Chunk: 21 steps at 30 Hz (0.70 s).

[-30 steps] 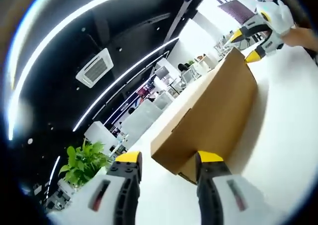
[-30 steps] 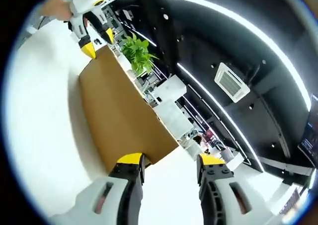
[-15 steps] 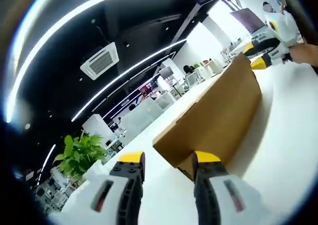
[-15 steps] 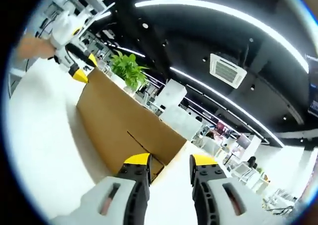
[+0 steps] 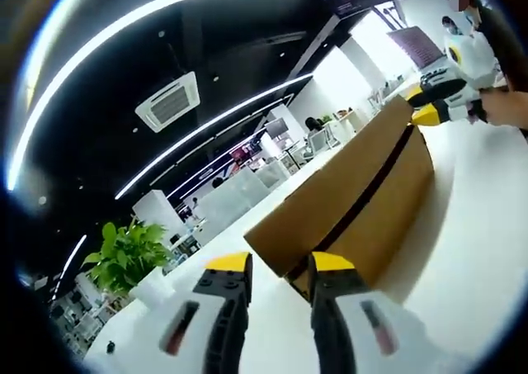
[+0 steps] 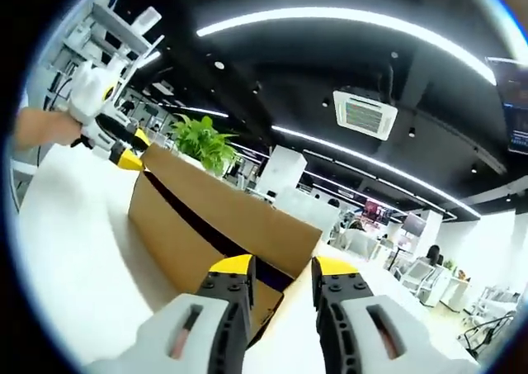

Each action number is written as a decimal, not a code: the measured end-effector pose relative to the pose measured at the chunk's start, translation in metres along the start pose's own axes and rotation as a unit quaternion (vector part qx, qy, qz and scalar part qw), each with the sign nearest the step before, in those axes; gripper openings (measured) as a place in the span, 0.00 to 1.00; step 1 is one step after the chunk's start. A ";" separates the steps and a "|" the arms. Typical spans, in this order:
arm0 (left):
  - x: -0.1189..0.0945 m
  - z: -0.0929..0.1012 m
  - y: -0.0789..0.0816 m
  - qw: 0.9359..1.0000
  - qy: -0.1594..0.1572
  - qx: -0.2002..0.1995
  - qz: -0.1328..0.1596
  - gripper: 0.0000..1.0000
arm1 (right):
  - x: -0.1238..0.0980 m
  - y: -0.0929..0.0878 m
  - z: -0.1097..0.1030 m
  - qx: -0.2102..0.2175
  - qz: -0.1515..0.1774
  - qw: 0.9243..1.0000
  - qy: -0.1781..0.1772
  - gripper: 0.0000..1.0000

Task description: Operate the shoe box by opening the lid, removing the specified soft item, and placing it in the target area until the item is outside and the box remains undamaged.

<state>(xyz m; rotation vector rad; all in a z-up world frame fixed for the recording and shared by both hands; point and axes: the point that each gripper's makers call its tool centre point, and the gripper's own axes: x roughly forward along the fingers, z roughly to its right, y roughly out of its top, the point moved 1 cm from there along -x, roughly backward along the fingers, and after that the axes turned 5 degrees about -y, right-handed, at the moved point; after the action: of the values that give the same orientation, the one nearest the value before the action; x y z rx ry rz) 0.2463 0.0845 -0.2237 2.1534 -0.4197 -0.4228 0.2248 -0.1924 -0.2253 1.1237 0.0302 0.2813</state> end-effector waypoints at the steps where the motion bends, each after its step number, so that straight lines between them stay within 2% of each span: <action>1: 0.000 0.000 0.000 1.000 0.000 0.000 0.000 0.25 | 0.000 0.000 0.000 0.002 0.001 1.000 -0.001 0.27; 9: 0.001 0.002 0.000 1.000 -0.001 0.001 0.001 0.25 | 0.001 -0.002 0.000 -0.020 0.005 1.000 -0.013 0.26; 21: 0.000 -0.005 0.010 0.997 -0.013 -0.071 0.035 0.27 | 0.008 0.006 0.006 0.004 0.014 1.000 -0.018 0.26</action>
<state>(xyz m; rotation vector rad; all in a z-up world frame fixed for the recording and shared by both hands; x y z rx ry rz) 0.2471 0.0821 -0.2126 1.9912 -0.4655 -0.4285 0.2320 -0.1933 -0.2167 1.1365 -0.0159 0.2861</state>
